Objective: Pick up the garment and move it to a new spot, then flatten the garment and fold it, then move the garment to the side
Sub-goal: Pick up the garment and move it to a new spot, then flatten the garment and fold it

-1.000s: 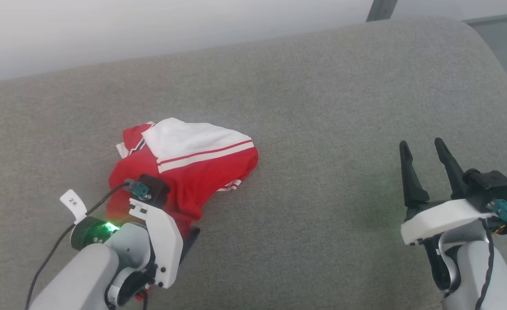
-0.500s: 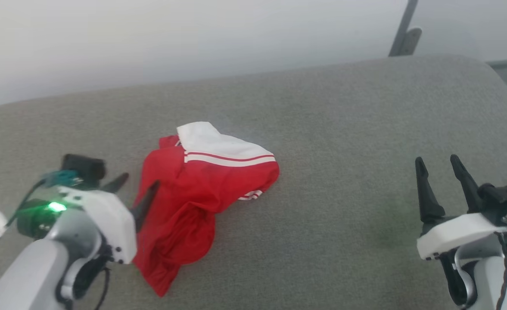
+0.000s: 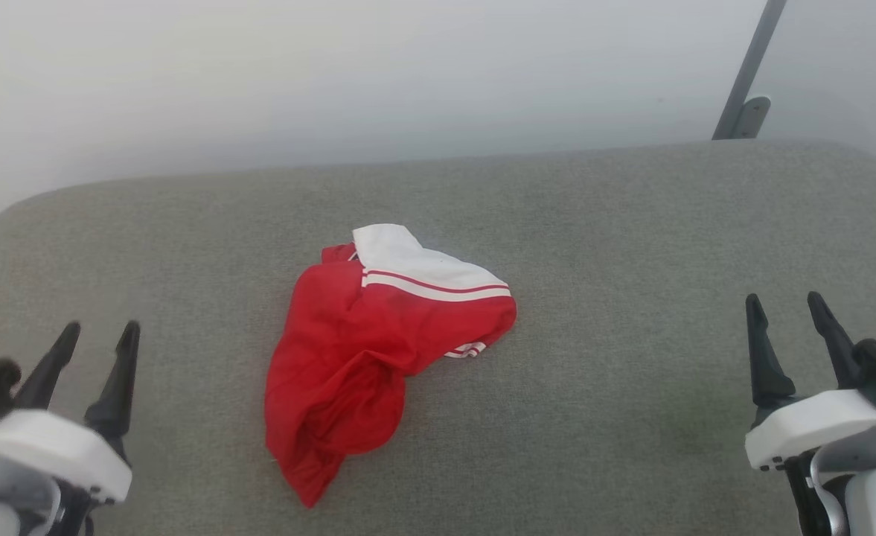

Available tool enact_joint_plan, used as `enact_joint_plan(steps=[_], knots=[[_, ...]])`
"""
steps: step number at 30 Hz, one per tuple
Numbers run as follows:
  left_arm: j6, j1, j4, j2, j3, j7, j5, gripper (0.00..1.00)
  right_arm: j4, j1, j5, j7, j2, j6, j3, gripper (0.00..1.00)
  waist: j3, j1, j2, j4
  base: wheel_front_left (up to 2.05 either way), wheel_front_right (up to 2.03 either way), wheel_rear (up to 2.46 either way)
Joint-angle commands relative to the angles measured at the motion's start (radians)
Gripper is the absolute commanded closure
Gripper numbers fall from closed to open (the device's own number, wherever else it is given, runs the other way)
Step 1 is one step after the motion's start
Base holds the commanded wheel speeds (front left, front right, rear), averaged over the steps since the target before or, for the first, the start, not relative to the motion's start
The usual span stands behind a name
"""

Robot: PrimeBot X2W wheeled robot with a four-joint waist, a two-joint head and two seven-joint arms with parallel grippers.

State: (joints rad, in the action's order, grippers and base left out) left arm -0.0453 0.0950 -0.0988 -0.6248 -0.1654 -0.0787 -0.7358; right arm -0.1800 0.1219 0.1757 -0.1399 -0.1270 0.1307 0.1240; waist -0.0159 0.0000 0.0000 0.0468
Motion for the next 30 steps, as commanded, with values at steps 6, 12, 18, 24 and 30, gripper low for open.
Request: enact_joint_plan(steps=[6,12,18,24,30], knots=[[0.018,-0.081,-0.035,0.013,0.051,-0.092,-0.040,0.00,0.013,-0.025,0.000,0.008,0.002,0.000,0.006,0.00,0.008,0.0000,0.0000,-0.014,0.00,0.00,0.00],[0.034,-0.126,-0.072,0.024,0.087,-0.148,-0.049,0.00,0.019,-0.035,0.004,0.014,0.003,0.000,0.004,0.00,0.013,0.0000,0.0000,-0.024,0.00,0.00,0.00],[0.047,-0.131,-0.091,0.035,0.096,-0.163,-0.050,0.00,0.026,-0.044,0.007,0.020,-0.001,0.000,-0.002,0.00,0.021,0.0000,0.0000,-0.040,0.00,0.00,0.00],[0.053,-0.119,-0.091,0.037,0.093,-0.167,-0.051,0.00,0.029,-0.044,0.006,0.025,0.002,0.000,-0.006,0.00,0.023,0.0000,0.0000,-0.045,0.00,0.00,0.00],[0.054,-0.100,-0.071,0.028,0.081,-0.143,-0.052,0.00,0.030,-0.040,0.007,0.022,0.005,0.000,-0.012,0.00,0.021,0.0000,0.0000,-0.041,0.00,0.00,0.00]])
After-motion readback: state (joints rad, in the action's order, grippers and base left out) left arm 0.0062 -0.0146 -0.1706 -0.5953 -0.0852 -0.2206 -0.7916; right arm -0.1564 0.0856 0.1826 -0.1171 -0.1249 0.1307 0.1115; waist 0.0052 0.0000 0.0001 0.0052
